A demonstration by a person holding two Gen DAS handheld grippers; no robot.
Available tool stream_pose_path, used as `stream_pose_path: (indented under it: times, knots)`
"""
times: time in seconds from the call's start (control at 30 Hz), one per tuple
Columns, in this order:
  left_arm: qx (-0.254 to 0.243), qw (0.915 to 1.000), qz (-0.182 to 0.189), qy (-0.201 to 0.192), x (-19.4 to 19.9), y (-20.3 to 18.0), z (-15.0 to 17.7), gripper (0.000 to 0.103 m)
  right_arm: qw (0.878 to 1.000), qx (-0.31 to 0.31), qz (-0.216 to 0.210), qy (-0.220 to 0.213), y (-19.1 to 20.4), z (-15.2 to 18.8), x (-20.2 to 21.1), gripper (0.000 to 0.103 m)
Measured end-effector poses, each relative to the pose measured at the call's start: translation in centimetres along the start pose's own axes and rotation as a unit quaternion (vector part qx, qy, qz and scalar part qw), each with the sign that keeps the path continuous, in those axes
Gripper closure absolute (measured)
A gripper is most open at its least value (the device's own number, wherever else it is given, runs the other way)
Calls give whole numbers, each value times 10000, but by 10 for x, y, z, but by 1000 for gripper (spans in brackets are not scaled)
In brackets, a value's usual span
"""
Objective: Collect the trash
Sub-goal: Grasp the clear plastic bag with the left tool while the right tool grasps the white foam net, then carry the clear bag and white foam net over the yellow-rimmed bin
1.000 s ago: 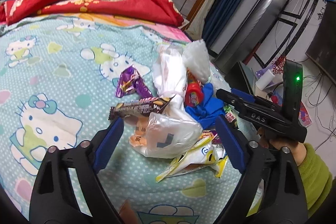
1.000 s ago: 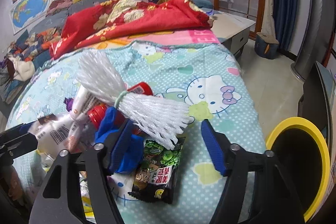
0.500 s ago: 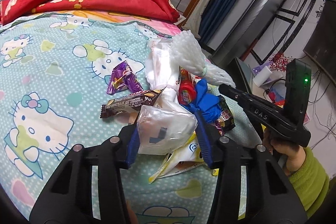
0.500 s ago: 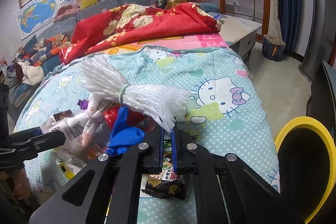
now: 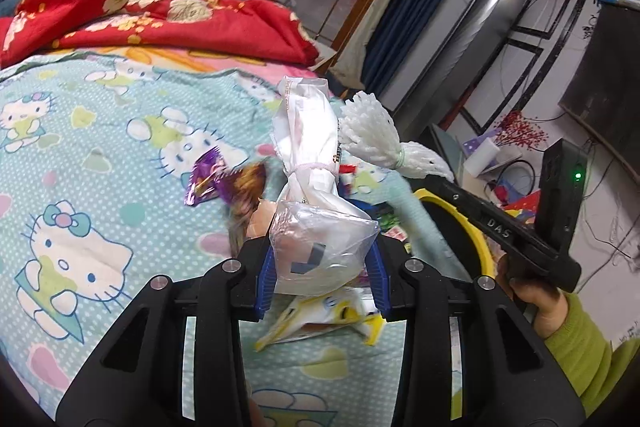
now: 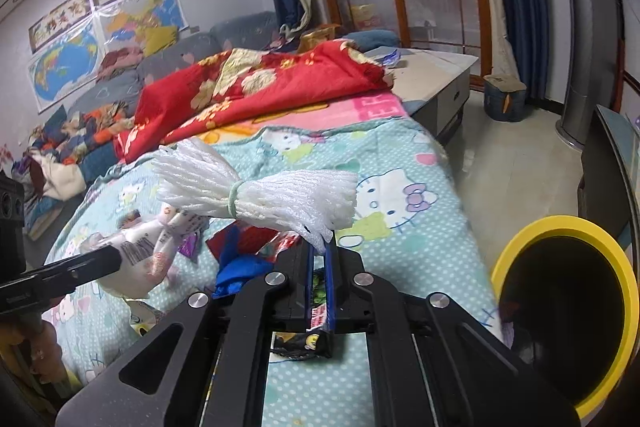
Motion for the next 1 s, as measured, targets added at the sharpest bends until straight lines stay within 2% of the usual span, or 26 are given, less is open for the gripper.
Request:
stream_pose_path:
  times: [0.37,0.7,1.0]
  knots:
    - [-286,9992,238,-137,8,-35,0,73,9990,-303,187,-274,-24,-4,30,98]
    - [-389,9982,292,-364,17,-48,-6,73,9970,-486,349,-488,-44,-6,52,98]
    - [-580,9969,461,-250,6,-69,-3,73,9946,-640,590,-570,-70,-2,70,98]
Point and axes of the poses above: each gripper's, at about its wrist camera, not at the fingertips, and x roughly against the way its jaws point, y to its left, z to its underside, the point moved 5 cm from there along -x, roughly the way its jaws point, and after that the axes turned 7 degrees about x, right-handed, at the moved point
